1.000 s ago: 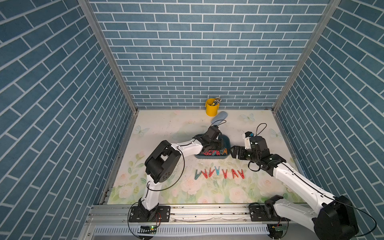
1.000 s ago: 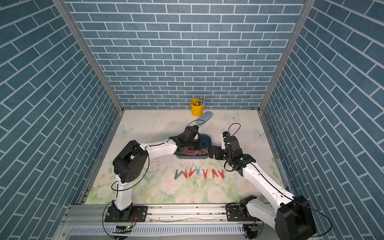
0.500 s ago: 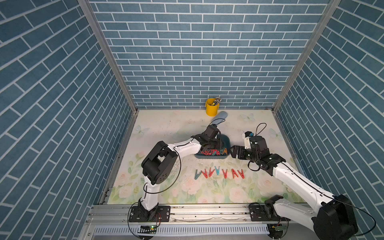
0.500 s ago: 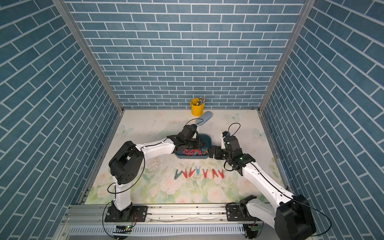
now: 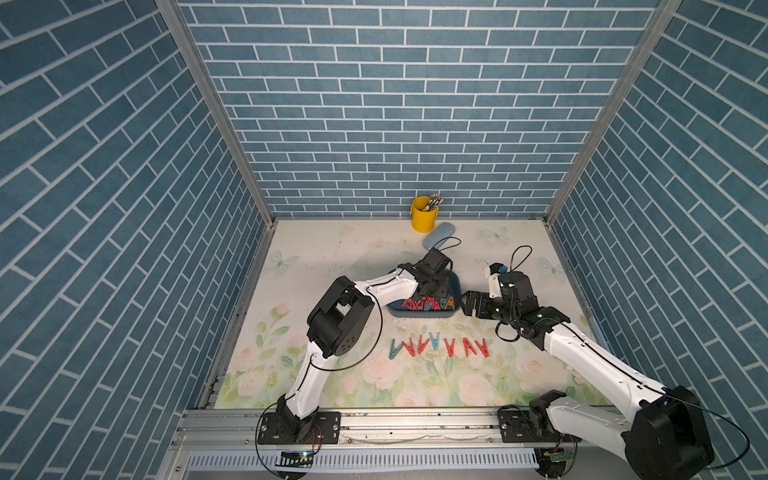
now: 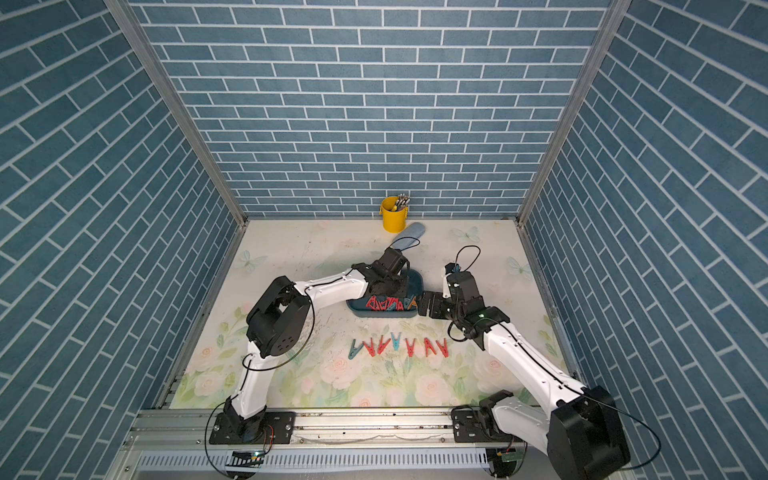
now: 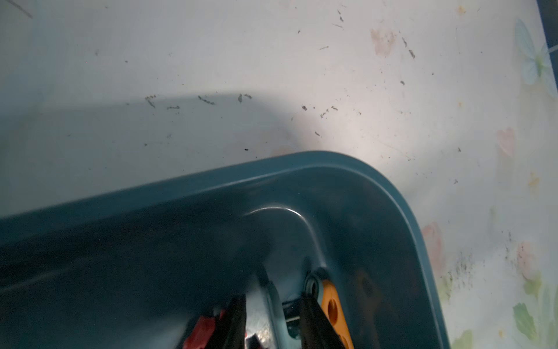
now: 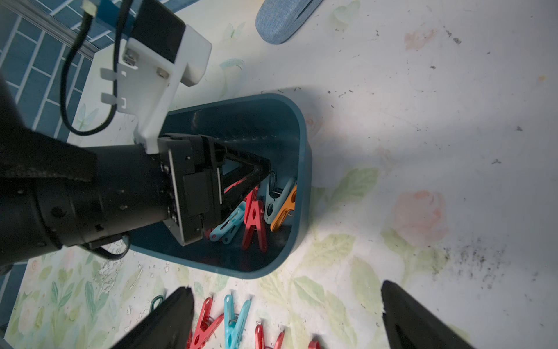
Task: Take the clothespins out of the storage box
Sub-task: Pick up the clothespin from the storage box.
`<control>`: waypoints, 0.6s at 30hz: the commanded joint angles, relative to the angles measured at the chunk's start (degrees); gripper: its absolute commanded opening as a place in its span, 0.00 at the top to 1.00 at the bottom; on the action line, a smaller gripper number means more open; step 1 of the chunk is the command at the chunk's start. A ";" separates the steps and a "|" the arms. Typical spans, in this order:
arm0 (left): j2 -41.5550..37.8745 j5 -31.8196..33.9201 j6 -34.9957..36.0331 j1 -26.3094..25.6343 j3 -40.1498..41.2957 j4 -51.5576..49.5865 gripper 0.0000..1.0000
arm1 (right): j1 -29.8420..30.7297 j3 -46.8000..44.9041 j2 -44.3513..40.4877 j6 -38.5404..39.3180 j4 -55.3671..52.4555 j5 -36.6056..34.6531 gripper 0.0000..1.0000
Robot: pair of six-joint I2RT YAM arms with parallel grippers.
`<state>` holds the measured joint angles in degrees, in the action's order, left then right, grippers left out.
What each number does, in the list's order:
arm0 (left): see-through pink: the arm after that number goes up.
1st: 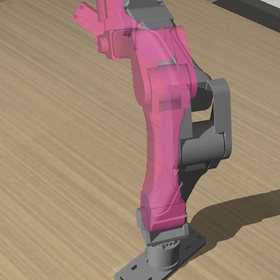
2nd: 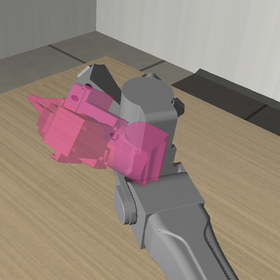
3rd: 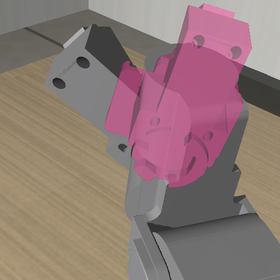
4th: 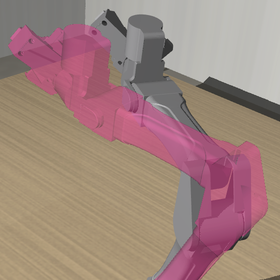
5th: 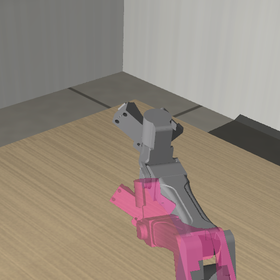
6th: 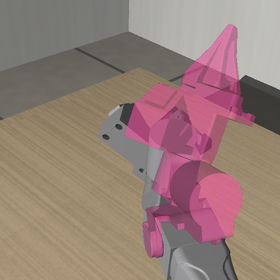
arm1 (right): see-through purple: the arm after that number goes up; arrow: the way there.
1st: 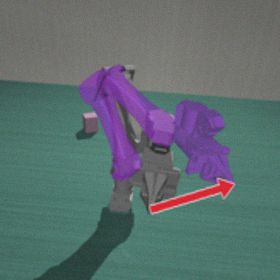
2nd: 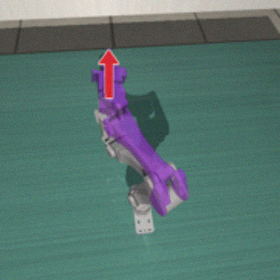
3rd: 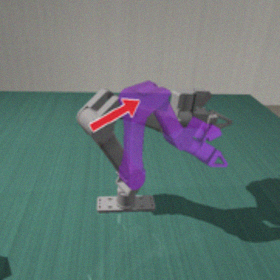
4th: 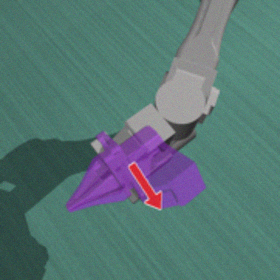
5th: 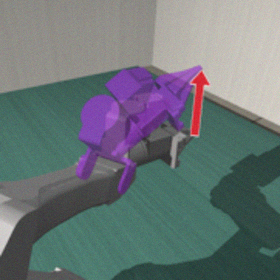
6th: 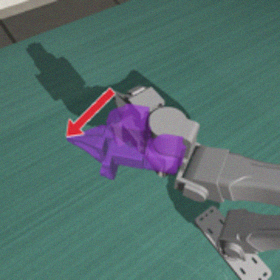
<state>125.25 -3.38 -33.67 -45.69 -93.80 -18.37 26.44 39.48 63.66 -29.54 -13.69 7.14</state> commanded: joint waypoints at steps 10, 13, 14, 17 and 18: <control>4.41 3.03 1.36 -1.59 -4.88 -7.41 0.67 | -0.68 1.21 0.50 1.33 -0.06 -0.26 0.01; 5.85 4.25 1.83 -2.20 -7.03 -9.22 0.67 | -0.82 1.12 0.58 1.26 -0.12 -0.19 0.00; 6.40 4.66 1.94 -2.36 -7.79 -9.83 0.68 | -0.77 1.12 0.66 1.24 -0.04 -0.24 0.01; 7.83 5.70 2.21 -2.71 -9.78 -11.49 0.73 | -0.77 1.12 0.50 1.15 -0.01 -0.19 0.01; 7.92 5.83 2.16 -2.74 -10.05 -11.68 0.76 | -0.84 1.04 0.46 1.15 -0.02 -0.20 0.01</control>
<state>131.50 0.54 -32.23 -47.81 -102.43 -26.52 25.91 39.48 63.86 -29.54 -13.67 7.14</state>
